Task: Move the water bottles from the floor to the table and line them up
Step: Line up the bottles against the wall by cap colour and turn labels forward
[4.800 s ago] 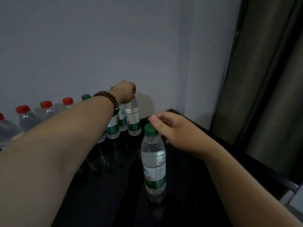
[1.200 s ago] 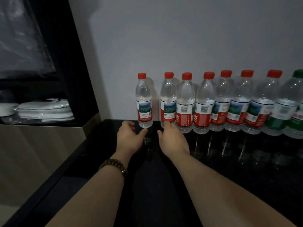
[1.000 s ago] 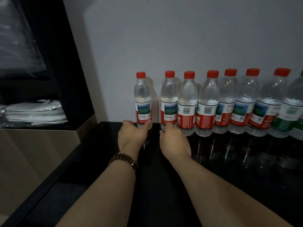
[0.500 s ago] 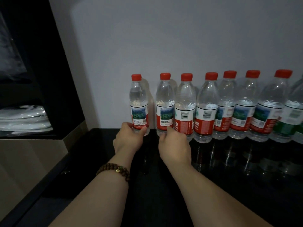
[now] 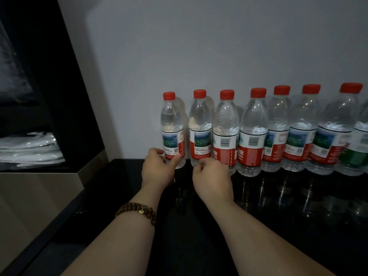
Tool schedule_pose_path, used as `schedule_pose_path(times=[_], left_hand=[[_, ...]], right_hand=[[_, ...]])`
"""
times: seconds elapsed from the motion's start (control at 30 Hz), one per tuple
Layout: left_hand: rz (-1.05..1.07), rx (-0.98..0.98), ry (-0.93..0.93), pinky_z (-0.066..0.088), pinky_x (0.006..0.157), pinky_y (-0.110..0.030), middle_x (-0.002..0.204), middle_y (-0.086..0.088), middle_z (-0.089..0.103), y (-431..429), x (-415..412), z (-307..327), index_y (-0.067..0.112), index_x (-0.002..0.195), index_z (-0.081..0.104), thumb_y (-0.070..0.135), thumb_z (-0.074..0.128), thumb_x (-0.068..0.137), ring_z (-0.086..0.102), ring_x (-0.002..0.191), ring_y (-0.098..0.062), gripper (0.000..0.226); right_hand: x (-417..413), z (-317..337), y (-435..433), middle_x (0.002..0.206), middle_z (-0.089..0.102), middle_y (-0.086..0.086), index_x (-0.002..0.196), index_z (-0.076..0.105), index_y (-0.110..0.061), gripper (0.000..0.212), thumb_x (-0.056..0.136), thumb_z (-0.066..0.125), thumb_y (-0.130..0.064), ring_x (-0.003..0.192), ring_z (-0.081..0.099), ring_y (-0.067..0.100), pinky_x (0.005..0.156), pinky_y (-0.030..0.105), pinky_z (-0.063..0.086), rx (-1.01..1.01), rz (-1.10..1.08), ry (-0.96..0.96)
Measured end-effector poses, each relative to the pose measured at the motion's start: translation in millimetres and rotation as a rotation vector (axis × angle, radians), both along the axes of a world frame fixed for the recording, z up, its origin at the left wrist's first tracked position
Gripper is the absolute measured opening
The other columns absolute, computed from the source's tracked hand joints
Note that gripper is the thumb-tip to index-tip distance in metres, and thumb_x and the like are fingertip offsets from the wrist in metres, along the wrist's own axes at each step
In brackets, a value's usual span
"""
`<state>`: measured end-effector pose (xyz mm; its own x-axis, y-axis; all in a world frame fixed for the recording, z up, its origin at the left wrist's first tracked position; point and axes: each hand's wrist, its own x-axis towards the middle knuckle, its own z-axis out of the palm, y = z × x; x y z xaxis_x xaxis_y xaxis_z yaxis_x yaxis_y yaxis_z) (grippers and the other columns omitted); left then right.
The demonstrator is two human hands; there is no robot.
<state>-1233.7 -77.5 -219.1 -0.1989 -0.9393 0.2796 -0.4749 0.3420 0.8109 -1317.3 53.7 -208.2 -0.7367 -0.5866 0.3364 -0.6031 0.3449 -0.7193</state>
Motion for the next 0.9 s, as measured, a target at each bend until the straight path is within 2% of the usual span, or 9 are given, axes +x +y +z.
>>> schedule_pose_path(times=[0.1, 0.23, 0.33, 0.4, 0.53, 0.67, 0.77, 0.87, 0.9], left_hand=[[-0.013, -0.008, 0.056, 0.044, 0.063, -0.021, 0.112, 0.0, 0.068, -1.8, 0.5, -2.1, 0.018, 0.123, 0.054, 0.046, 0.079, 0.086, 0.061, 0.091, -0.012, 0.053], [-0.058, 0.057, 0.208, 0.049, 0.08, -0.025, 0.13, -0.003, 0.068, -7.0, 6.5, -2.5, 0.018, 0.132, 0.056, 0.03, 0.077, 0.092, 0.06, 0.099, -0.009, 0.047], [-0.051, 0.074, 0.293, 0.048, 0.076, -0.021, 0.127, 0.004, 0.065, -9.6, 8.1, -1.9, 0.023, 0.129, 0.056, 0.024, 0.077, 0.091, 0.063, 0.1, -0.007, 0.044], [-0.047, 0.09, 0.317, 0.051, 0.08, -0.025, 0.122, 0.007, 0.065, -8.8, 5.4, -0.5, 0.024, 0.127, 0.057, 0.028, 0.08, 0.088, 0.065, 0.106, -0.013, 0.046], [-0.083, 0.006, 0.205, 0.042, 0.063, -0.015, 0.104, 0.014, 0.059, -5.3, 2.5, -1.7, 0.024, 0.128, 0.051, 0.042, 0.086, 0.08, 0.059, 0.083, 0.002, 0.062], [-0.084, -0.048, 0.156, 0.039, 0.061, -0.014, 0.12, 0.002, 0.066, -6.7, 1.8, -4.2, 0.019, 0.136, 0.052, 0.037, 0.079, 0.088, 0.051, 0.077, 0.007, 0.058], [-0.132, -0.047, 0.135, 0.043, 0.069, -0.016, 0.133, -0.002, 0.065, -6.7, 2.3, -4.1, 0.019, 0.144, 0.049, 0.033, 0.072, 0.095, 0.055, 0.088, 0.0, 0.055], [-0.177, 0.054, 0.235, 0.051, 0.093, -0.03, 0.146, -0.005, 0.059, -7.0, 3.1, -2.1, 0.021, 0.152, 0.041, 0.025, 0.069, 0.098, 0.061, 0.12, -0.015, 0.061], [-0.174, 0.092, 0.27, 0.05, 0.094, -0.032, 0.148, -0.005, 0.057, -7.1, 3.3, -0.7, 0.022, 0.153, 0.038, 0.024, 0.069, 0.098, 0.061, 0.124, -0.018, 0.063]], right_hand=[[2.2, 1.2, 0.7, 0.093, 0.073, 0.0, 0.103, 0.074, -0.023, 0.02, 0.098, 0.055, -0.025, 0.082, 0.07, 0.02, 0.071, 0.039, 0.062, -0.019, 0.031, -0.017], [2.4, 0.6, -0.1, 0.102, 0.073, -0.001, 0.114, 0.073, -0.023, 0.023, 0.099, 0.056, -0.025, 0.085, 0.068, 0.016, 0.074, 0.038, 0.062, -0.031, 0.057, -0.017], [2.2, -1.0, -1.4, 0.107, 0.073, -0.001, 0.119, 0.072, -0.024, 0.025, 0.1, 0.055, -0.027, 0.09, 0.066, 0.017, 0.076, 0.037, 0.061, -0.012, 0.075, -0.008], [1.1, -1.1, -2.0, 0.112, 0.072, 0.0, 0.124, 0.07, -0.026, 0.029, 0.1, 0.055, -0.028, 0.096, 0.068, 0.019, 0.078, 0.038, 0.061, -0.001, 0.078, -0.022], [2.5, 0.2, -3.5, 0.113, 0.073, -0.001, 0.125, 0.07, -0.028, 0.03, 0.099, 0.055, -0.03, 0.098, 0.069, 0.019, 0.082, 0.04, 0.061, 0.021, 0.093, -0.009], [3.2, 0.3, -3.7, 0.109, 0.073, -0.003, 0.122, 0.071, -0.028, 0.028, 0.099, 0.055, -0.03, 0.094, 0.068, 0.018, 0.079, 0.039, 0.061, 0.041, 0.094, 0.013], [2.9, 0.3, -4.2, 0.108, 0.073, -0.002, 0.118, 0.072, -0.026, 0.026, 0.099, 0.055, -0.028, 0.093, 0.068, 0.019, 0.077, 0.036, 0.06, 0.048, 0.089, 0.02], [3.1, 1.0, -3.7, 0.109, 0.073, 0.0, 0.116, 0.073, -0.024, 0.026, 0.098, 0.055, -0.026, 0.094, 0.068, 0.021, 0.077, 0.035, 0.059, 0.051, 0.078, 0.008], [3.0, 0.8, -3.5, 0.109, 0.072, 0.001, 0.116, 0.073, -0.023, 0.026, 0.098, 0.055, -0.025, 0.094, 0.068, 0.021, 0.078, 0.037, 0.06, 0.049, 0.078, -0.002]])
